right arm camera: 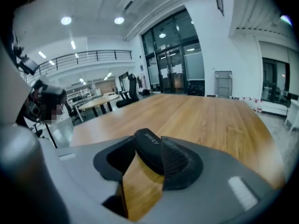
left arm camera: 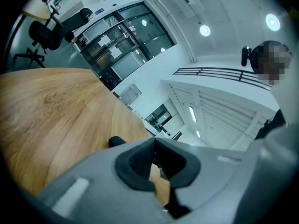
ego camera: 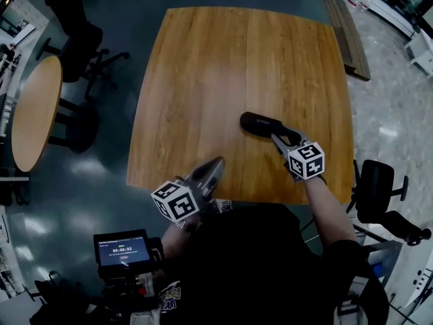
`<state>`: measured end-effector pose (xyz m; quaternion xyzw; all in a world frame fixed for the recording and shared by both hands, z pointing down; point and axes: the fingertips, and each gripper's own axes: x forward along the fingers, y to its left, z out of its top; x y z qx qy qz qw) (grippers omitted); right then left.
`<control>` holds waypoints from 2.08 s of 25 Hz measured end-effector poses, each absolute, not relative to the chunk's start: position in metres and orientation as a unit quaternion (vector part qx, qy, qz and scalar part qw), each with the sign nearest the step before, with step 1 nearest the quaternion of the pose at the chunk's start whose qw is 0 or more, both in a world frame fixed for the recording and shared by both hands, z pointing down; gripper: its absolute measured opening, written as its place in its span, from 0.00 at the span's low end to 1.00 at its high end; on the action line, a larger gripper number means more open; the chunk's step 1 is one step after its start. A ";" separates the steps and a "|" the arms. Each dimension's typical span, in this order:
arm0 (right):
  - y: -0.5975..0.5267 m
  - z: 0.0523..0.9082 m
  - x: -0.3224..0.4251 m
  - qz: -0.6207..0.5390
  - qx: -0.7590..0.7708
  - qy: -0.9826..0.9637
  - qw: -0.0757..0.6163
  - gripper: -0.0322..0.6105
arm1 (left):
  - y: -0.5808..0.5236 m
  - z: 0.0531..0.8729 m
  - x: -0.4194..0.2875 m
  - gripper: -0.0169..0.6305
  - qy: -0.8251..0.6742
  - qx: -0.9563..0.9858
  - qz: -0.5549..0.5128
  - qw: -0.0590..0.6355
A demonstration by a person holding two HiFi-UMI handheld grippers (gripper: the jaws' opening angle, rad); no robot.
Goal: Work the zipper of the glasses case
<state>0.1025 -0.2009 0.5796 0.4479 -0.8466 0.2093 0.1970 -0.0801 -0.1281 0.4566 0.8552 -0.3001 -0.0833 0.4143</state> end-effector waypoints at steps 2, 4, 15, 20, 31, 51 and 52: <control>-0.216 0.598 0.104 0.208 0.422 -0.852 0.231 0.36 | -0.133 0.457 -0.076 0.03 -0.307 0.856 -0.073 0.411; -0.225 0.610 0.100 0.208 0.383 -0.862 0.258 0.44 | -0.135 0.458 -0.070 0.03 -0.315 0.852 -0.068 0.413; -0.230 0.666 0.079 0.151 0.209 -0.882 0.395 0.64 | -0.120 0.478 -0.046 0.03 -0.370 0.819 -0.051 0.437; -0.231 0.669 0.067 0.073 0.179 -0.872 0.449 0.67 | -0.117 0.484 -0.057 0.03 -0.386 0.808 -0.052 0.443; -0.235 0.661 0.063 -0.124 0.204 -0.846 0.478 0.59 | -0.115 0.486 -0.060 0.03 -0.387 0.807 -0.052 0.443; -0.145 0.467 0.020 -0.516 0.002 -0.776 0.363 0.45 | -0.154 0.430 -0.090 0.35 -0.220 0.892 0.032 0.395; -0.136 0.456 0.017 -0.543 -0.020 -0.758 0.361 0.45 | -0.152 0.422 -0.077 0.42 -0.167 0.905 0.051 0.389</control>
